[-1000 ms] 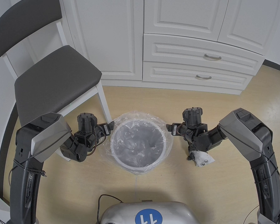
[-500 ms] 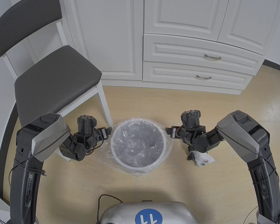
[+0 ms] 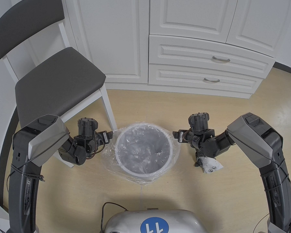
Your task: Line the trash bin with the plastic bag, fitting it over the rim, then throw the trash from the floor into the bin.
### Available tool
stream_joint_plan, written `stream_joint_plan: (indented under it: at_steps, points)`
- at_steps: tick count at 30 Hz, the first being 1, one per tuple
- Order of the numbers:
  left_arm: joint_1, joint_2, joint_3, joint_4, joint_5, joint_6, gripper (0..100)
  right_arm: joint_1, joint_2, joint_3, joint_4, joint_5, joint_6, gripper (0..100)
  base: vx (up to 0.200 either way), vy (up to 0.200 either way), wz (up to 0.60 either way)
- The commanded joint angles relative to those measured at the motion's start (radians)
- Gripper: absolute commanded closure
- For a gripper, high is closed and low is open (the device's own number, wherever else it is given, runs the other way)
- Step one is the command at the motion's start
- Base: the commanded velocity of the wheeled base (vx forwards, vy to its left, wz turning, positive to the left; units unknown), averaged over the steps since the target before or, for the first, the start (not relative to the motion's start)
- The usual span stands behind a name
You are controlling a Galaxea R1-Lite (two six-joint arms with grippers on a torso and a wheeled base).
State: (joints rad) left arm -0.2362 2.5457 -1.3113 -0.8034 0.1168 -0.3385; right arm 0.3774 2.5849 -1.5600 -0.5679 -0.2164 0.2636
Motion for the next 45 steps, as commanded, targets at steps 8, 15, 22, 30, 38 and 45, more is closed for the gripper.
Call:
stream_joint_plan:
  at_steps: [8, 15, 22, 30, 38, 45]
  points:
    - [-0.009, -0.2, 0.172, -0.022, -0.005, 0.11, 0, 0.047, -0.229, 0.192, -0.035, -0.011, -0.018, 0, 0.0, 0.0, 0.0]
    - [-0.066, -0.302, 0.285, -0.02, -0.012, 0.124, 0, 0.155, -0.264, 0.353, -0.148, -0.041, -0.075, 0, 0.0, 0.0, 0.0]
    - [-0.132, -0.338, 0.409, -0.022, -0.031, 0.25, 0, 0.29, -0.212, 0.488, -0.297, -0.044, -0.129, 0, 0.0, 0.0, 0.0]
    - [-0.138, -0.358, 0.425, -0.022, -0.031, 0.256, 0, 0.344, -0.137, 0.474, -0.311, -0.093, -0.132, 0, 0.0, 0.0, 0.0]
    - [-0.153, -0.395, 0.454, -0.036, -0.031, 0.259, 0, 0.391, -0.127, 0.502, -0.311, -0.093, -0.13, 0, 0.0, 0.0, 0.0]
    - [-0.167, -0.418, 0.492, -0.036, -0.032, 0.28, 0, 0.443, -0.074, 0.508, -0.311, -0.095, -0.129, 0, 0.0, 0.0, 0.0]
